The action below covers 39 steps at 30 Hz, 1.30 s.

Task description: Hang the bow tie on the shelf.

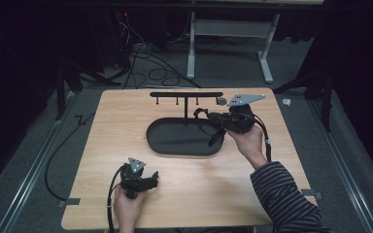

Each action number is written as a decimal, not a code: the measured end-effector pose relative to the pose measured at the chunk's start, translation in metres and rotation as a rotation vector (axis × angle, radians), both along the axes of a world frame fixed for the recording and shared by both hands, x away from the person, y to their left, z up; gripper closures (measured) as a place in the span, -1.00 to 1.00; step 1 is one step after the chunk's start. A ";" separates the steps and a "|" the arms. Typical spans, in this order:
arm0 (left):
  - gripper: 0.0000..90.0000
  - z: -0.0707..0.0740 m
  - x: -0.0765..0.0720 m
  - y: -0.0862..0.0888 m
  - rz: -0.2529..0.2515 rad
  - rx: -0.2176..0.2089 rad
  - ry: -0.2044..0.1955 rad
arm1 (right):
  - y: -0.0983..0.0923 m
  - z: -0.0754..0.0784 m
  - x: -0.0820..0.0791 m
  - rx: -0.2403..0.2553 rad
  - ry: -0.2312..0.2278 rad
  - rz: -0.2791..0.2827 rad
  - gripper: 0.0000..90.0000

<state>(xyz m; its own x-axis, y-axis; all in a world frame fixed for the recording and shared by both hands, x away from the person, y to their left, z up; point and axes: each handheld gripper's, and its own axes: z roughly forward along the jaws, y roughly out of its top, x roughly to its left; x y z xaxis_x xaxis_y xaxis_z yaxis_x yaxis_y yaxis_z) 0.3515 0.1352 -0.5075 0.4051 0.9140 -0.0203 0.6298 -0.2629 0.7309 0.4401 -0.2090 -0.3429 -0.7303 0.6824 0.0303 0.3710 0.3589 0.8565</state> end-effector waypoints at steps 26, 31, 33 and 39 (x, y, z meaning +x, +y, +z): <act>-0.59 0.000 0.000 0.000 -0.001 0.002 0.000 | 0.004 -0.004 0.040 0.036 0.051 -0.137 1.00; -0.59 0.000 0.000 0.000 -0.003 0.004 0.002 | 0.007 -0.010 0.043 0.003 0.054 -0.161 1.00; -0.60 0.000 0.000 0.000 -0.003 0.005 0.002 | 0.008 -0.013 0.044 -0.003 0.058 -0.169 1.00; -0.60 0.000 0.000 0.000 -0.003 0.004 0.003 | 0.013 -0.020 0.047 -0.021 0.069 -0.177 1.00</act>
